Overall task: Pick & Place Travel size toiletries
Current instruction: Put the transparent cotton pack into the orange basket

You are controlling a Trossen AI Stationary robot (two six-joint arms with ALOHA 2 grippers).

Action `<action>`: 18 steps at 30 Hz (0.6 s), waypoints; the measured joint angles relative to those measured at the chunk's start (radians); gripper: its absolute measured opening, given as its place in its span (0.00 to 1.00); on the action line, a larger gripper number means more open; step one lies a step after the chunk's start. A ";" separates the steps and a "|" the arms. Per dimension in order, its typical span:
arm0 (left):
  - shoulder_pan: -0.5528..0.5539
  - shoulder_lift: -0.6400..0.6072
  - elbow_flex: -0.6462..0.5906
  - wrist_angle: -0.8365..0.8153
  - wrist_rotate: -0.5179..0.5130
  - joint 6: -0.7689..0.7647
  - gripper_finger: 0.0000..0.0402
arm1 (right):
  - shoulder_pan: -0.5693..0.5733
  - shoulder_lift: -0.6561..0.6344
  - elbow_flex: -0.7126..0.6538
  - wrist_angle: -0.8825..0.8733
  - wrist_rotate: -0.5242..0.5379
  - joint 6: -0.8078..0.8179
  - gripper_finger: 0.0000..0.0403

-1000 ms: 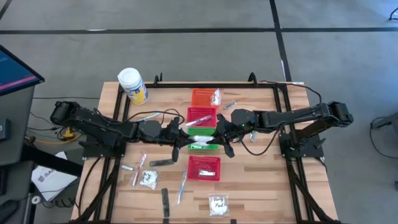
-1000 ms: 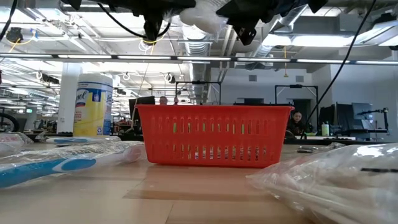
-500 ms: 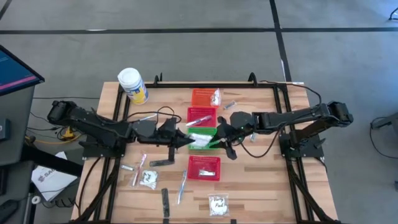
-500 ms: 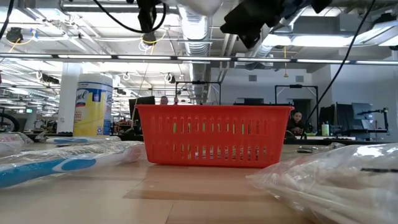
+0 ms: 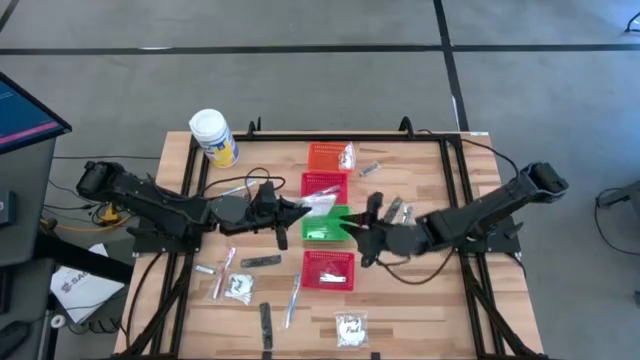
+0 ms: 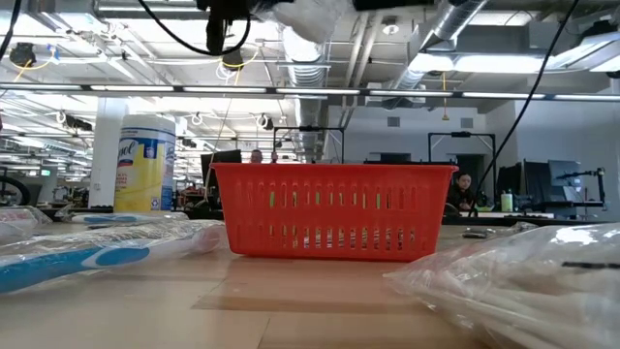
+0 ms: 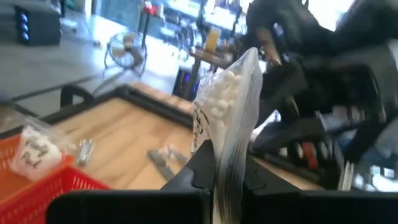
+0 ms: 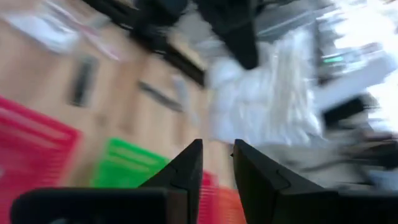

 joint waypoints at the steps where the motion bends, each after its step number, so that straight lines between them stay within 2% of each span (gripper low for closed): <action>1: -0.004 0.000 -0.021 0.065 -0.004 0.008 0.01 | 0.028 0.001 -0.002 0.026 0.069 -0.048 0.19; 4: -0.008 0.000 -0.105 0.310 0.012 0.022 0.01 | 0.085 0.008 -0.002 0.103 0.163 -0.170 0.17; 9: -0.008 0.008 -0.229 0.668 0.077 0.024 0.01 | 0.125 0.036 0.001 0.179 0.189 -0.346 0.17; 12: -0.008 0.010 -0.257 0.743 0.085 -0.006 0.01 | 0.124 0.078 -0.004 0.211 0.194 -0.477 0.17; 18: -0.007 0.015 -0.260 0.760 0.103 -0.044 0.01 | 0.119 0.203 -0.003 0.384 0.216 -0.909 0.16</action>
